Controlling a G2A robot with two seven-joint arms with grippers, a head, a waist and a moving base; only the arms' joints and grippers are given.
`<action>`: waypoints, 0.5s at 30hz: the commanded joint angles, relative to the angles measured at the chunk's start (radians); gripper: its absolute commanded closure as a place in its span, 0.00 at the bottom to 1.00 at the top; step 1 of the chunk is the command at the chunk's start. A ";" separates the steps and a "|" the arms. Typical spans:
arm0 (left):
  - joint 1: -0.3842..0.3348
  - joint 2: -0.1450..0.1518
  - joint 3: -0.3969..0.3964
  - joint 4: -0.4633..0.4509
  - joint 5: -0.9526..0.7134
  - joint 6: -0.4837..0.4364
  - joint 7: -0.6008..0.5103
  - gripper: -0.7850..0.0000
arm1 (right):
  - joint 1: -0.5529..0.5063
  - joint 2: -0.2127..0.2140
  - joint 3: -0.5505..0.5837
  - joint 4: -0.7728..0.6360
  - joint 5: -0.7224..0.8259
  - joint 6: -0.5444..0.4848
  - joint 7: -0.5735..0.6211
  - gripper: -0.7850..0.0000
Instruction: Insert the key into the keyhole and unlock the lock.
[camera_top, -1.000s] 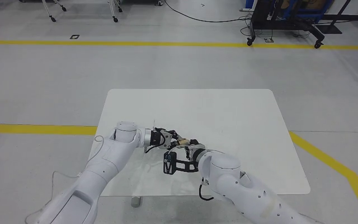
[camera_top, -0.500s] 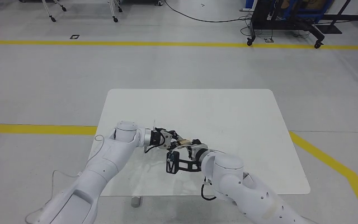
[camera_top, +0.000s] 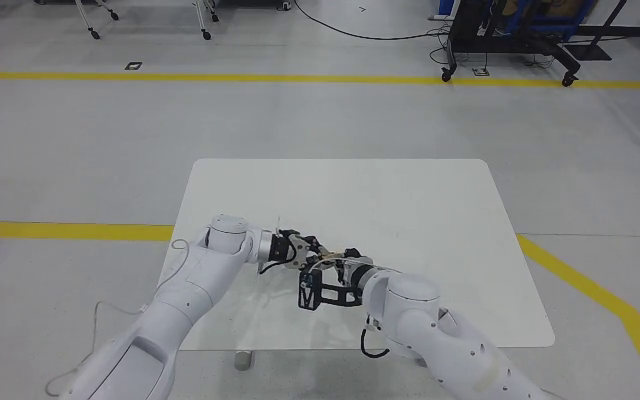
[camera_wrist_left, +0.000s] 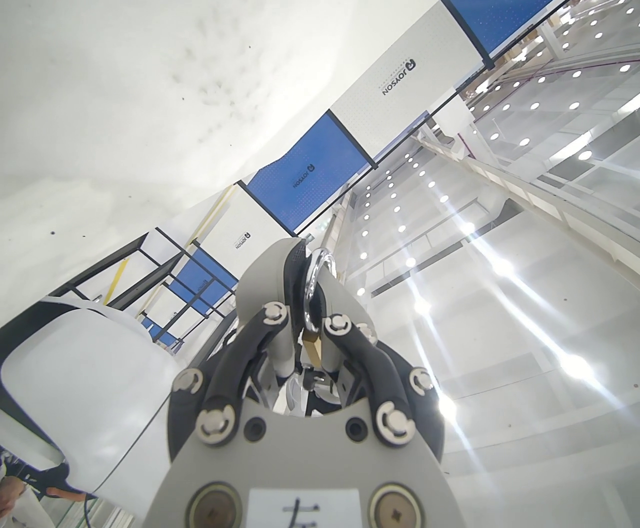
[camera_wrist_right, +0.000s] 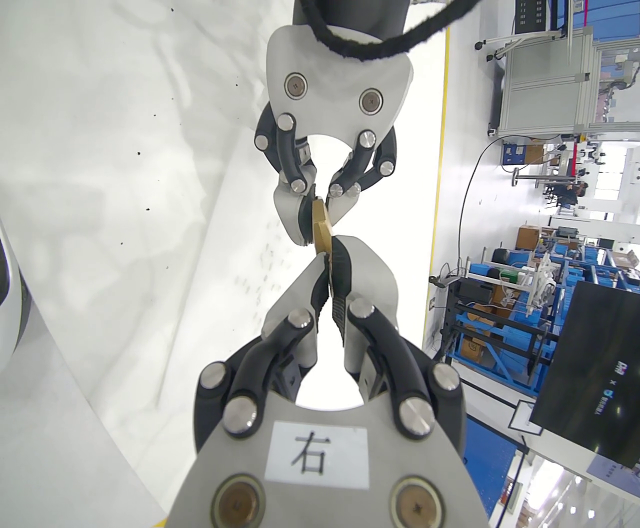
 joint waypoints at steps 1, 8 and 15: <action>-0.001 0.000 0.002 0.001 0.001 -0.002 -0.003 1.00 | -0.003 0.000 0.004 0.003 0.001 -0.002 0.000 1.00; -0.002 -0.002 0.003 0.006 -0.003 -0.005 -0.005 1.00 | 0.000 -0.005 -0.007 0.013 -0.008 0.000 0.007 1.00; 0.001 -0.002 -0.004 0.004 -0.010 -0.020 0.010 1.00 | -0.004 -0.009 0.002 -0.001 -0.003 0.012 0.009 0.60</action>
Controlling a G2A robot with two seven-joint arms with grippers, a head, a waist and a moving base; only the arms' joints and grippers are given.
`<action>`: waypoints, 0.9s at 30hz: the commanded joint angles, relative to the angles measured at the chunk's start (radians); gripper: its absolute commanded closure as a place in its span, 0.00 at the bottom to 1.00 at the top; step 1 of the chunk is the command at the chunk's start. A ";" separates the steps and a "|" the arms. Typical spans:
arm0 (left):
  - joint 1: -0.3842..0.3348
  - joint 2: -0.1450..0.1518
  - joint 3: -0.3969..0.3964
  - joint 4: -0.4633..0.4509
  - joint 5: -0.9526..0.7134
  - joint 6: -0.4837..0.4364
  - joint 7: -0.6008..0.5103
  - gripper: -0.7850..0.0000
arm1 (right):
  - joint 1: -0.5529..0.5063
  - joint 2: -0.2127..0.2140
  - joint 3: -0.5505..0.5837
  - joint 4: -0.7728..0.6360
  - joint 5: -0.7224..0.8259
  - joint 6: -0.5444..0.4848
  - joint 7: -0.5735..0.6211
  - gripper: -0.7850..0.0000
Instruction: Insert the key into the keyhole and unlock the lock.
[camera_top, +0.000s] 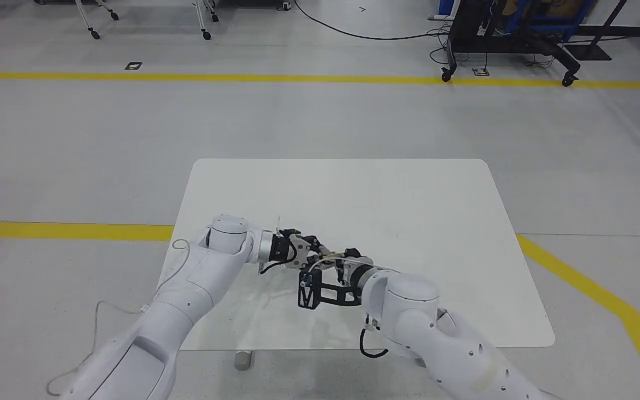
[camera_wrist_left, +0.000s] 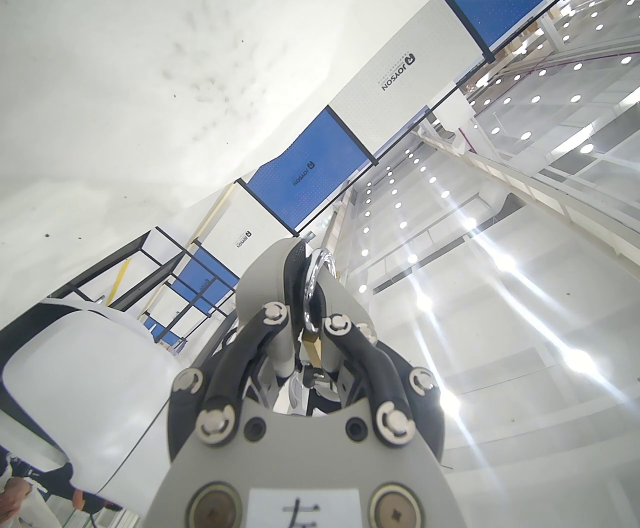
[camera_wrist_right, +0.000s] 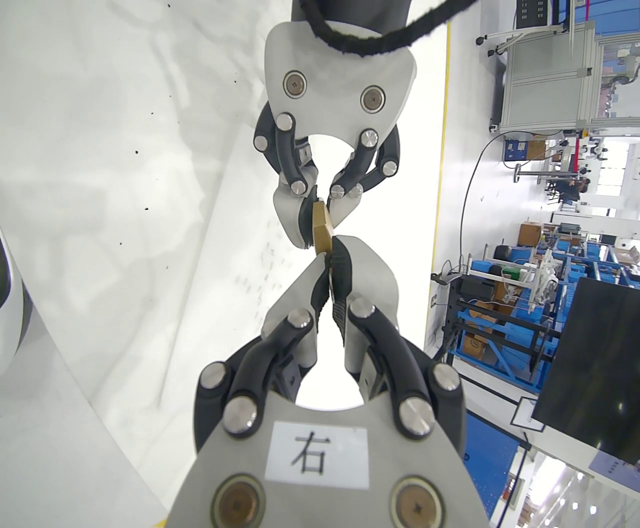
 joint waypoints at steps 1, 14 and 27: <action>0.001 0.000 -0.002 -0.002 -0.001 -0.001 0.003 1.00 | -0.004 0.000 0.007 -0.005 0.002 0.003 -0.001 0.58; 0.010 0.003 -0.013 -0.015 -0.008 -0.020 0.012 1.00 | -0.047 0.006 0.058 -0.058 0.032 0.002 -0.044 0.54; 0.034 0.009 -0.056 -0.046 -0.052 -0.091 0.043 1.00 | -0.167 0.038 0.363 -0.025 0.805 -0.063 -0.144 1.00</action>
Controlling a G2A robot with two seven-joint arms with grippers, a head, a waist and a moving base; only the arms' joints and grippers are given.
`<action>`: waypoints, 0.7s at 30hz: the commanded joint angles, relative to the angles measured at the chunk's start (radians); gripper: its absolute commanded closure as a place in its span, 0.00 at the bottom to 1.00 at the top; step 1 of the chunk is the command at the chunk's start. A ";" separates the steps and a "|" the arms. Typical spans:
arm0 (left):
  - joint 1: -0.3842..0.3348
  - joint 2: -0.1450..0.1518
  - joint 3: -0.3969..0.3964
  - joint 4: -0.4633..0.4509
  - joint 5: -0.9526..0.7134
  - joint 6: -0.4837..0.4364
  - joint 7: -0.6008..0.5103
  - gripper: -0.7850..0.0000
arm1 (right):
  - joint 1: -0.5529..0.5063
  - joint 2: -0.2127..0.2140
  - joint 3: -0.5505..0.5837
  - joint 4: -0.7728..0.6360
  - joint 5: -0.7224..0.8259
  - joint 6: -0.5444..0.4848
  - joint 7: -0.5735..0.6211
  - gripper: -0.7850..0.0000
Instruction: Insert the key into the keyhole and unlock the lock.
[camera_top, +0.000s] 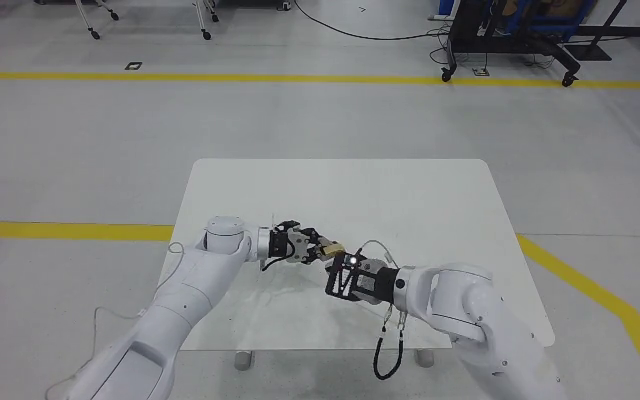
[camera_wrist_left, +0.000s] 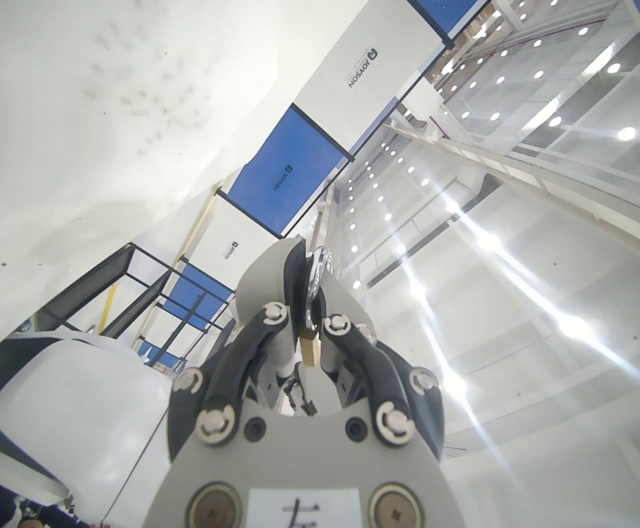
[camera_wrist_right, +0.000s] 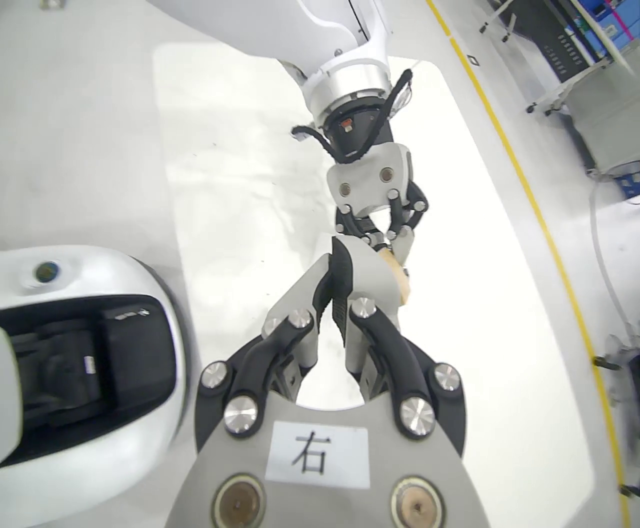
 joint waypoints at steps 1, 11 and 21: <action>0.003 0.001 -0.005 -0.003 -0.005 -0.005 0.005 1.00 | 0.008 0.005 0.019 0.022 0.132 -0.001 0.054 1.00; 0.016 0.007 -0.019 -0.037 0.014 -0.053 0.006 1.00 | 0.112 0.011 0.021 0.149 0.500 0.141 0.197 1.00; 0.020 0.010 -0.018 -0.047 0.022 -0.043 -0.020 1.00 | 0.183 0.016 0.003 0.264 0.572 0.218 0.201 1.00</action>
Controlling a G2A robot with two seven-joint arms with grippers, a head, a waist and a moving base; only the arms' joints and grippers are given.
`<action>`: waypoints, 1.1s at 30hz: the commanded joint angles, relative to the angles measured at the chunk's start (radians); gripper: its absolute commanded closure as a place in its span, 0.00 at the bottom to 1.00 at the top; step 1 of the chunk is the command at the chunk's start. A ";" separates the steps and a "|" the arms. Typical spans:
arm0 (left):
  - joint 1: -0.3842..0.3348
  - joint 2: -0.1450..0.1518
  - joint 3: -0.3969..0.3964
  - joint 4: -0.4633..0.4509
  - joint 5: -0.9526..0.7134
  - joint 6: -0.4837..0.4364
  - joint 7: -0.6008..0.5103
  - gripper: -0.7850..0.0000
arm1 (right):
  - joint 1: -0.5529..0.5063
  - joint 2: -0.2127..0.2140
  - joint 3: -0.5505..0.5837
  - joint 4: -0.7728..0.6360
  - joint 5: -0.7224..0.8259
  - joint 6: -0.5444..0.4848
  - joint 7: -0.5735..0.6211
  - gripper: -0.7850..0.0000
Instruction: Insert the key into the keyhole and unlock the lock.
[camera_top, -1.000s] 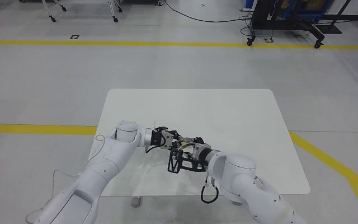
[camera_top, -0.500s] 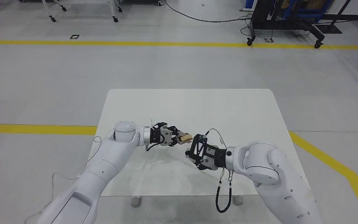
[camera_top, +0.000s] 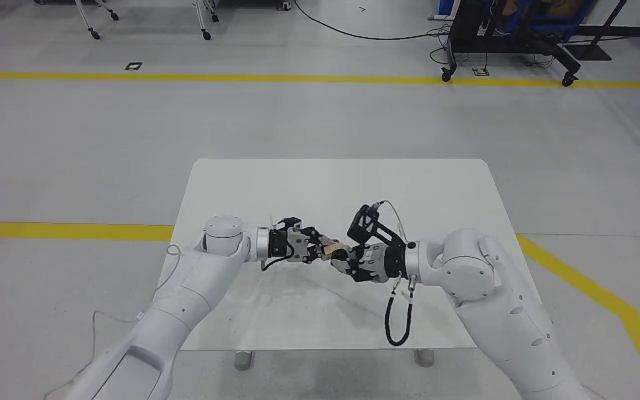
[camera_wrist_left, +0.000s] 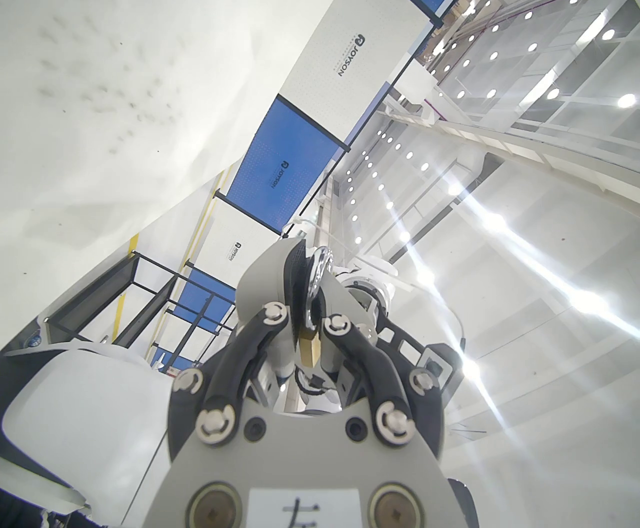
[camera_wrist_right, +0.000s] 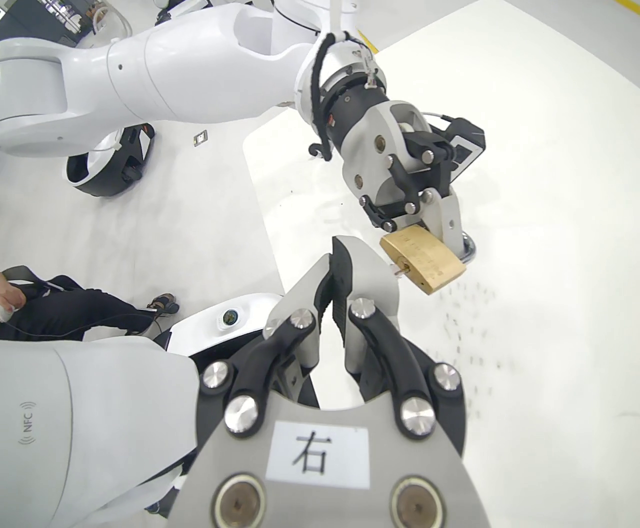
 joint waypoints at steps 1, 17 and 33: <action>0.000 0.000 0.002 -0.001 0.004 0.001 -0.004 1.00 | 0.010 0.001 -0.003 0.012 -0.005 0.009 -0.002 1.00; 0.014 0.003 -0.045 -0.017 -0.030 -0.105 0.054 1.00 | -0.032 0.027 0.049 -0.110 -0.118 0.003 -0.081 0.00; 0.082 0.020 -0.107 -0.116 0.002 -0.242 0.159 1.00 | -0.034 0.026 0.043 -0.114 -0.197 0.035 -0.117 0.00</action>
